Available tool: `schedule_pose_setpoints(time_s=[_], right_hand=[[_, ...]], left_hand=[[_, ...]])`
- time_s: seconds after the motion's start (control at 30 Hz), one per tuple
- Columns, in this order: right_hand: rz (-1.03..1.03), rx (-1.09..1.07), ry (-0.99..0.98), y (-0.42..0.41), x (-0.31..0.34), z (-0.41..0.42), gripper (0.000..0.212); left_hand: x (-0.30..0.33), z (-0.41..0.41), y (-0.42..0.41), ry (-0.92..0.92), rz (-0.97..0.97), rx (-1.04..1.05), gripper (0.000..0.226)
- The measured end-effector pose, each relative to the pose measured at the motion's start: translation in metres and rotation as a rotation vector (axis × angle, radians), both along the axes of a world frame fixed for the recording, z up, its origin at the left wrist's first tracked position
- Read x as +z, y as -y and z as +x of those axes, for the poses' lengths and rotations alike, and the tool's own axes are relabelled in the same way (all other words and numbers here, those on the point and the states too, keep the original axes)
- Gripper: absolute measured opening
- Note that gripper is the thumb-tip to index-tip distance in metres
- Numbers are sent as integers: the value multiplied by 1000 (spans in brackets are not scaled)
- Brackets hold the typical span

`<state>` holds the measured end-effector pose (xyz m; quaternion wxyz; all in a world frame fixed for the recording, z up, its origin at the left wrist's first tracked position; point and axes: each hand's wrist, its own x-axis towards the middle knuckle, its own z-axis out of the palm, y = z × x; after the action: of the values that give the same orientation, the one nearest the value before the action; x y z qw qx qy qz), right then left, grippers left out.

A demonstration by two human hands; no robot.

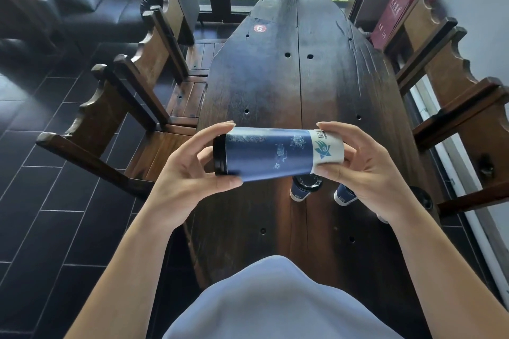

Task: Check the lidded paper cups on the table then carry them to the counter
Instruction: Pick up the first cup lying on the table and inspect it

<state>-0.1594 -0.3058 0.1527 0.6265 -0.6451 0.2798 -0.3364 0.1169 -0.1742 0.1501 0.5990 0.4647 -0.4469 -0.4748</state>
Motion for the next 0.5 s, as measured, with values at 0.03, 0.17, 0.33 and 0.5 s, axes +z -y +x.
schedule_pose_setpoints(time_s=[0.03, 0.17, 0.33, 0.5], right_hand=[[-3, 7, -11, -1, 0, -1, 68], [-49, 35, -36, -3, 0, -3, 75], [-129, 59, -57, -5, 0, -6, 60], [-132, 50, -55, -7, 1, -8, 57]], left_hand=[[0, 0, -1, -9, 13, 6, 71], [-1, -3, -4, -29, 48, 15, 70], [1, -8, -8, -26, 68, 29, 70], [4, -9, -12, -23, 58, 7, 80]])
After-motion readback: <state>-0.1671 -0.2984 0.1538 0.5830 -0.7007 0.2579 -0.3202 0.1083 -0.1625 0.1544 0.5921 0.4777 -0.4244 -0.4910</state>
